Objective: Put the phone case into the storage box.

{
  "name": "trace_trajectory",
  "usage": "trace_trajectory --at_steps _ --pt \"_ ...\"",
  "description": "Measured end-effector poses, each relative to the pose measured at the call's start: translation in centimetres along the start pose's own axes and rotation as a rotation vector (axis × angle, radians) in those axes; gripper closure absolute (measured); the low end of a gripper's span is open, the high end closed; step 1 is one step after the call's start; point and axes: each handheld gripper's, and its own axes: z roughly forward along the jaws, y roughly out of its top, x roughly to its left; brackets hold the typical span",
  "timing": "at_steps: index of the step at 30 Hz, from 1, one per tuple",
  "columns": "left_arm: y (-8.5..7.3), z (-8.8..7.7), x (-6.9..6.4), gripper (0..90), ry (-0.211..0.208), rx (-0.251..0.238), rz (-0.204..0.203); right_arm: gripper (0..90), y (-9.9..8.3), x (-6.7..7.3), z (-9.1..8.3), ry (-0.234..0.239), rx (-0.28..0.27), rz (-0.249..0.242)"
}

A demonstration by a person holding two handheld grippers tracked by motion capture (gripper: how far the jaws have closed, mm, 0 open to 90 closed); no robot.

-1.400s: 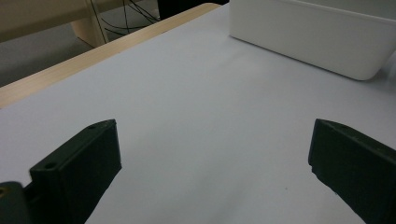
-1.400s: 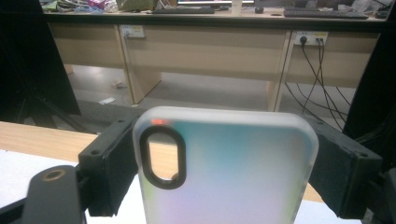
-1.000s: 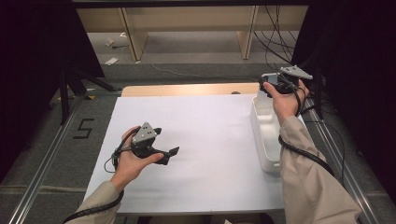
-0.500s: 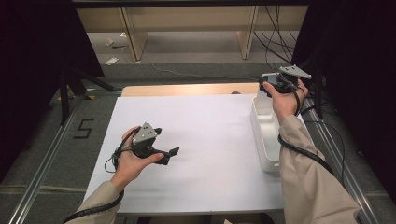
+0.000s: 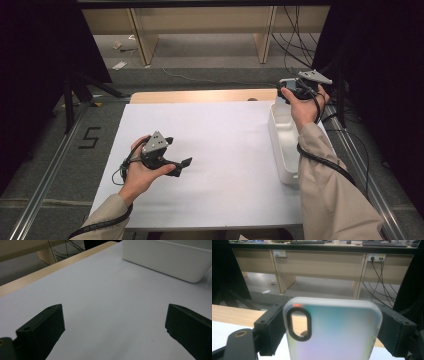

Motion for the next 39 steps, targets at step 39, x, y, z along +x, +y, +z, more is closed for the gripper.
trace_trajectory --at_steps 39 --pt "0.0 0.0 0.0 1.8 -0.001 0.000 0.001 18.4 -0.9 -0.1 1.1 -0.016 0.019 -0.005"
